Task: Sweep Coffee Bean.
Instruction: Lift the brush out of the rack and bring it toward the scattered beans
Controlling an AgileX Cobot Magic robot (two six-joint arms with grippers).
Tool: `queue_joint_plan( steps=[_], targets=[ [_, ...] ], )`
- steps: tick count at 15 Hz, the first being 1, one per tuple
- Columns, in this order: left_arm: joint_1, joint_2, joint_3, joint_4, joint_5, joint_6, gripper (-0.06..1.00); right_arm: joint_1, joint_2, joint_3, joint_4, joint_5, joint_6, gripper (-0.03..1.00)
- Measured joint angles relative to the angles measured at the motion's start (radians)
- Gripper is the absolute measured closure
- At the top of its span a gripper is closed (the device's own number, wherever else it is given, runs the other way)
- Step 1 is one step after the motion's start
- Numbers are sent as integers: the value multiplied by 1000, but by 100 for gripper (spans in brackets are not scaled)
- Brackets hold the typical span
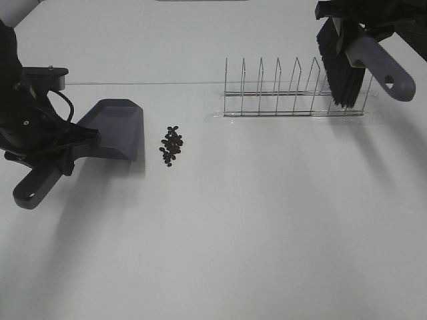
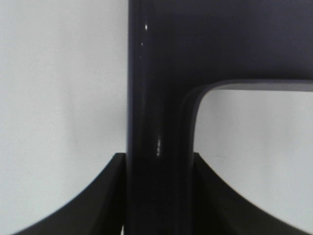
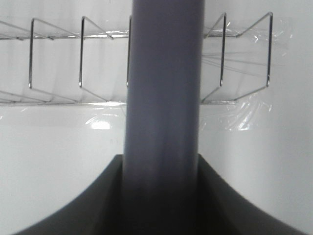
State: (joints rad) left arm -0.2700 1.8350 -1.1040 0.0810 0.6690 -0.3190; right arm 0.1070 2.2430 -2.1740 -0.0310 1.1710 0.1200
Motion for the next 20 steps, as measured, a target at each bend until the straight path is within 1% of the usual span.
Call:
queue_joint_plan(
  steps=[2, 5, 6, 7, 9, 12, 14, 15, 17, 19, 20],
  targets=[
    [0, 0, 0, 0, 0, 0, 60, 0, -33, -4, 0, 46, 0, 60],
    [0, 0, 0, 0, -4, 0, 60, 12, -78, 12, -7, 50, -5, 60],
    [-9, 1, 0, 0, -2, 0, 60, 42, -144, 66, -9, 50, -11, 60],
    [-14, 2, 0, 0, 1, 0, 60, 54, -164, 86, -9, 50, -13, 60],
    [-32, 29, 0, 0, 18, -3, 60, 109, -230, 179, -13, 50, -19, 60],
    [-47, 107, 0, -4, 53, -24, 60, 213, -253, 307, -35, 50, -17, 60],
    [-51, 139, 0, 5, 80, -37, 60, 264, -252, 362, -41, 48, -3, 60],
    [-51, 164, 0, 7, 96, -46, 60, 326, -233, 394, -46, 1, 11, 60],
    [-51, 172, 0, 7, 99, -48, 60, 375, -194, 396, -81, -48, 27, 60],
    [-51, 174, 0, 5, 95, -48, 60, 430, -127, 398, -158, -109, 28, 60],
    [-51, 176, 0, 1, 89, -48, 60, 454, -94, 398, -206, -119, 28, 60]
  ],
)
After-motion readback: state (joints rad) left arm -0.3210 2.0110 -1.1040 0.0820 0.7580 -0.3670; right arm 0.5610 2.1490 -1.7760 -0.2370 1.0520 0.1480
